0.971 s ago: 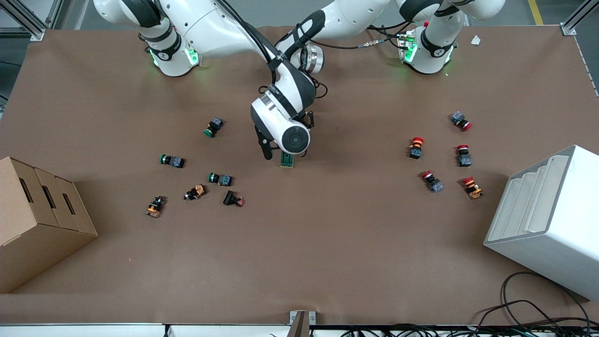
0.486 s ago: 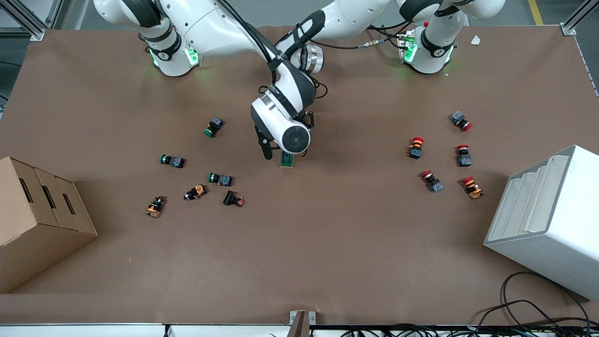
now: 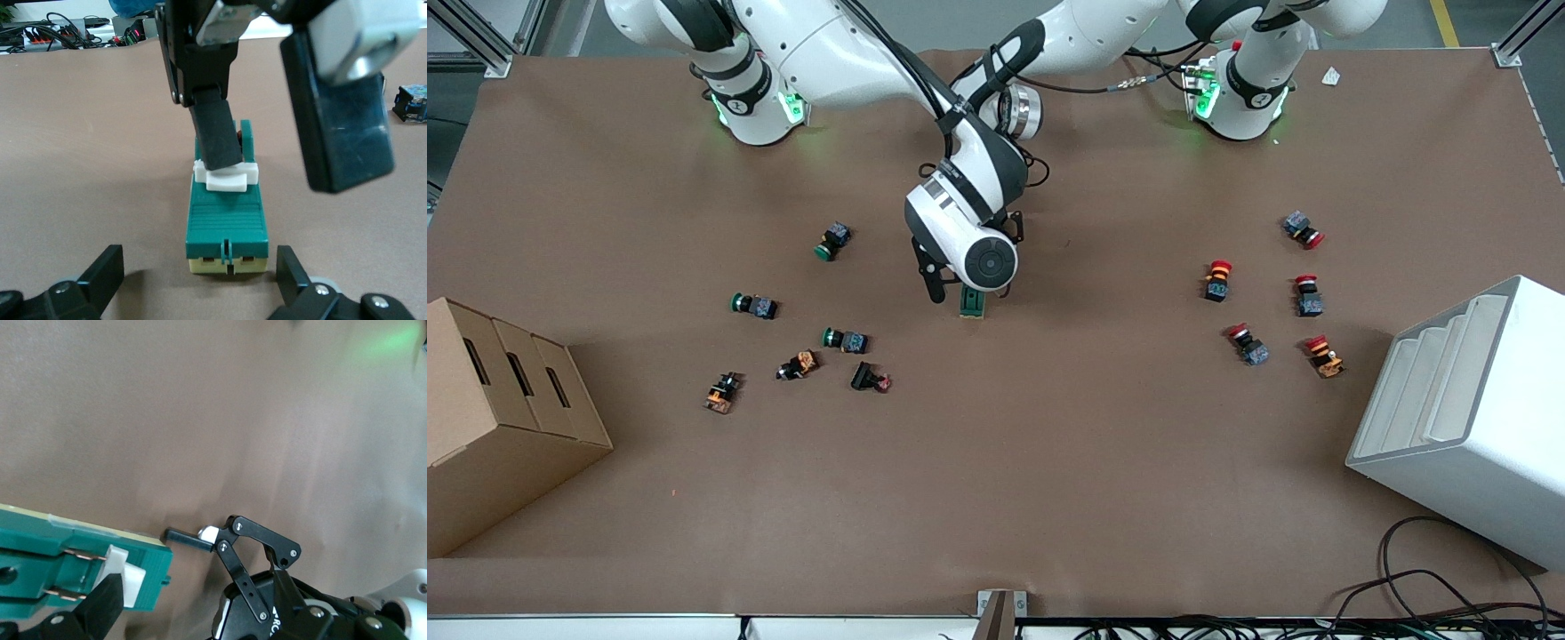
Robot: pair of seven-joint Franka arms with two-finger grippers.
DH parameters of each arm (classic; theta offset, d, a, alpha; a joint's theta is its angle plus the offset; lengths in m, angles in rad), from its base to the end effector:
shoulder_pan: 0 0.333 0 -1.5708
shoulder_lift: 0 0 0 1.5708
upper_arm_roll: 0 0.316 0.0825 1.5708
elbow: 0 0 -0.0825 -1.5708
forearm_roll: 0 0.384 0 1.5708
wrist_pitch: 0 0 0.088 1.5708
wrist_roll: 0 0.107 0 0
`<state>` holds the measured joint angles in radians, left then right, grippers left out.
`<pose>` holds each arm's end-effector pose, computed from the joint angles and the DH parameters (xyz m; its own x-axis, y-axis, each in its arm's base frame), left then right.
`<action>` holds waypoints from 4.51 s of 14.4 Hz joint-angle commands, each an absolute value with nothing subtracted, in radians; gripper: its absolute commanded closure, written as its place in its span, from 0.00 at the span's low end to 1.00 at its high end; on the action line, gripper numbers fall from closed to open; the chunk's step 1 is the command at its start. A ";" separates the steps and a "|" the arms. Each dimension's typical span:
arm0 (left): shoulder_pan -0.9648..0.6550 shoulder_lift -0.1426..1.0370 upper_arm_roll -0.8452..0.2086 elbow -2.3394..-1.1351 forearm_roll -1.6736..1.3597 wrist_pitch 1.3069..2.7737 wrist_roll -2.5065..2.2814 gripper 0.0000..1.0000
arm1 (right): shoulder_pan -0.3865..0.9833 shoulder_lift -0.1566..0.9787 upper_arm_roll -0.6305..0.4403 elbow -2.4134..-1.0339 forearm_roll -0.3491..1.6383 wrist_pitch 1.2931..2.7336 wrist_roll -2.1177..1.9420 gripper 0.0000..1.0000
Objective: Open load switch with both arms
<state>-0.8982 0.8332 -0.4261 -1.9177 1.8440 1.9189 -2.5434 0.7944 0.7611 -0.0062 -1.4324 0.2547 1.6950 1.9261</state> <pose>0.2054 -0.5501 0.0761 0.4654 -0.0645 0.8828 -0.0779 -0.9965 -0.0317 0.4519 0.4893 0.2143 0.3253 -0.9454 -0.0206 -0.8036 -0.2879 0.5209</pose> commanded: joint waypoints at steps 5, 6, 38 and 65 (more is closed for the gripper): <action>-0.891 0.850 -0.417 -1.921 1.842 1.910 -2.530 0.00 | 0.655 0.612 -0.031 -1.434 0.132 1.634 1.582 0.00; -0.891 0.845 -0.419 -1.918 1.842 1.910 -2.530 0.00 | 0.619 0.586 -0.031 -1.439 0.108 1.634 1.500 0.00; -0.263 0.470 -0.581 -1.456 0.722 1.982 -1.190 0.00 | -0.032 0.252 -0.031 -1.355 -0.109 1.491 -0.074 0.00; -0.081 -0.180 -0.029 -1.692 -0.009 1.505 -0.025 0.00 | -0.032 0.132 -0.028 -1.371 -0.038 1.376 -0.054 0.00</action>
<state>-0.0748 -0.1752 -0.0462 -1.6808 0.0032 1.4948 -0.0387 -0.0174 0.1877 -0.0378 -1.3252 -0.0532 1.3830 -0.0320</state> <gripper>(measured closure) 0.000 0.000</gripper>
